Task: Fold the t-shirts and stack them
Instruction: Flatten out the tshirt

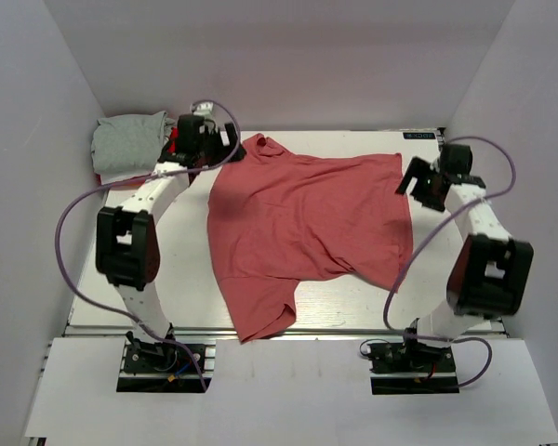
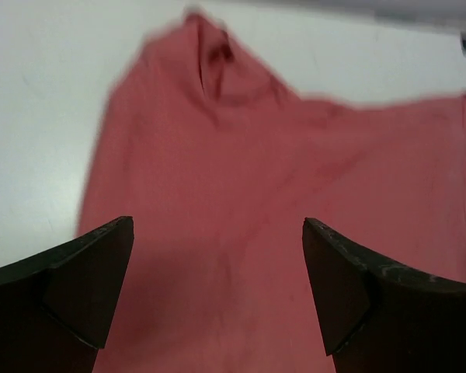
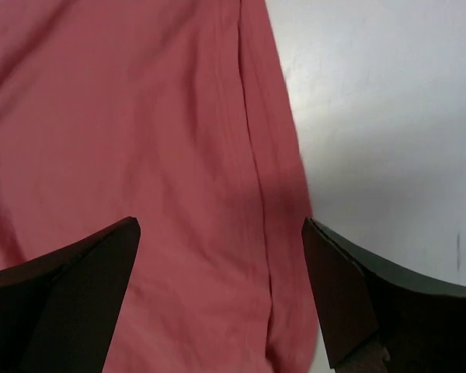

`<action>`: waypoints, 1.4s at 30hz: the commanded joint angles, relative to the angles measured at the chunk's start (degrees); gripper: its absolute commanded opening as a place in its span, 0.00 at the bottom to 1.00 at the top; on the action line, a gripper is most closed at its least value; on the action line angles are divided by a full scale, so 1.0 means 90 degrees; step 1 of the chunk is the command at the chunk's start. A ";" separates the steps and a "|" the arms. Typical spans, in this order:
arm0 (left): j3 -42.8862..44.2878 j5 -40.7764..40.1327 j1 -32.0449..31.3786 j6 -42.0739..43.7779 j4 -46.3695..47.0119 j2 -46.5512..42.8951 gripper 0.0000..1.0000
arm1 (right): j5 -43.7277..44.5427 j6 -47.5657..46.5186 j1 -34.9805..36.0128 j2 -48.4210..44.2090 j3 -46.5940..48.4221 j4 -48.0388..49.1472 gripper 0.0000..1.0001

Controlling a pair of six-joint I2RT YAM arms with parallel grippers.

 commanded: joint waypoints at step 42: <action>-0.3724 0.1235 -0.0858 0.0222 -0.1750 -0.1095 1.00 | -0.1573 -0.0149 -0.0023 -0.2015 -0.3896 0.0144 0.08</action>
